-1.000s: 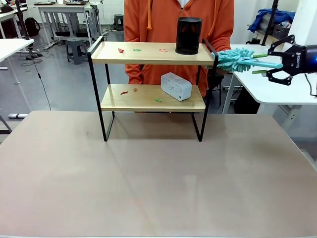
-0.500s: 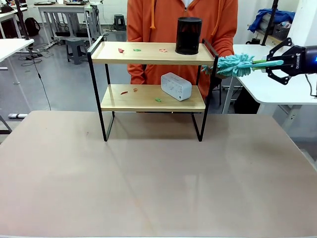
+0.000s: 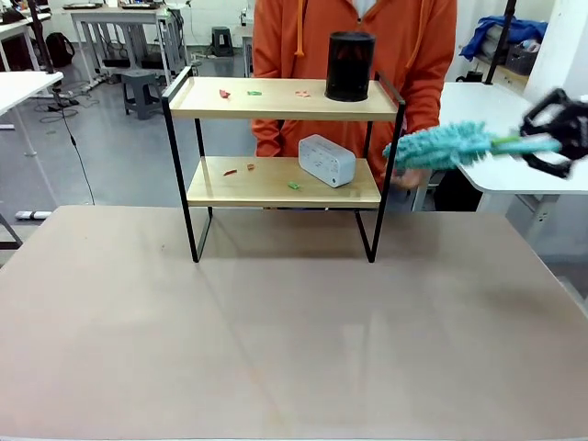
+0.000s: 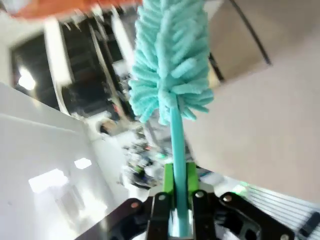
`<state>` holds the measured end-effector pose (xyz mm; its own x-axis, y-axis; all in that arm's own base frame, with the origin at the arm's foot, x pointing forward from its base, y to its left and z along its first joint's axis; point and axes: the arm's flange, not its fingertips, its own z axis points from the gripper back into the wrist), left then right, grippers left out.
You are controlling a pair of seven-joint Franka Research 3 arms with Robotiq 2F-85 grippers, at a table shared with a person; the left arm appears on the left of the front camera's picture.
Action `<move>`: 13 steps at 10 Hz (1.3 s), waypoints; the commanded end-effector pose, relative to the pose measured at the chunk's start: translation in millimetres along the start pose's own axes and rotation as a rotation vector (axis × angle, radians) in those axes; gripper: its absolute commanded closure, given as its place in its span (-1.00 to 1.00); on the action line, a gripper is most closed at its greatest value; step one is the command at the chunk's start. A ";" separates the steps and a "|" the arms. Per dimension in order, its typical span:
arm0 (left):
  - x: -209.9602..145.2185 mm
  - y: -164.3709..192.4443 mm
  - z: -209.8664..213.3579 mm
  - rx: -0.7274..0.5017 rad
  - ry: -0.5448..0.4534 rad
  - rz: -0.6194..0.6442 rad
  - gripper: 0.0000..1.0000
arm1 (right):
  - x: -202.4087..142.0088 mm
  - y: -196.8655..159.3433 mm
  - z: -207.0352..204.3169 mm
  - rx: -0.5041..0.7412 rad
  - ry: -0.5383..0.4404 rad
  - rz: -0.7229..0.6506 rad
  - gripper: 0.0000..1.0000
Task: Clean the shelf.
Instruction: Pick up the Duster from the human.
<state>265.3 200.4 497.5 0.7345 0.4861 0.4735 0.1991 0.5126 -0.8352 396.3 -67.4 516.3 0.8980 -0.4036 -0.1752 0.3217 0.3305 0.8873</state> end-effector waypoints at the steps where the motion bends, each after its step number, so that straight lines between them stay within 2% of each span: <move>1: 0.8 -1.5 -1.1 -0.019 -0.013 -0.019 -1.00 | -79.3 -27.8 61.7 -0.128 -0.002 0.288 1.00; 2: 0.8 -1.5 -1.1 -0.019 -0.013 -0.019 -1.00 | -113.7 -44.1 79.5 -0.197 -0.031 0.425 1.00; 3: 0.8 -1.5 -1.1 -0.019 -0.013 -0.019 -1.00 | -143.0 -61.5 89.0 -0.262 -0.100 0.534 1.00; 4: 0.8 -1.5 -1.1 -0.019 -0.013 -0.019 -1.00 | -168.7 -79.9 98.3 -0.280 -0.133 0.628 1.00; 5: 0.8 -1.5 -1.1 -0.019 -0.013 -0.019 -1.00 | -180.3 -92.4 106.2 -0.235 -0.137 0.669 1.00; 6: 0.8 -1.5 -1.1 -0.019 -0.013 -0.019 -1.00 | -181.1 -103.5 110.5 -0.202 -0.079 0.705 1.00; 7: 0.8 -1.5 -1.1 -0.019 -0.013 -0.019 -1.00 | -171.9 -110.8 110.7 -0.195 -0.116 0.702 1.00; 8: 0.8 -1.5 -1.1 -0.019 -0.013 -0.019 -1.00 | -178.0 -70.5 132.3 -0.275 -0.113 0.667 1.00; 13: 0.8 -1.5 -1.1 -0.019 -0.013 -0.019 -1.00 | -178.0 -70.5 132.3 -0.275 -0.113 0.667 1.00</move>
<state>264.8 201.1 497.9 0.7355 0.4851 0.4730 0.2004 0.5111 -0.8358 173.3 -132.9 540.0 0.8937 -0.1093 0.4351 -0.2261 0.7279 0.6474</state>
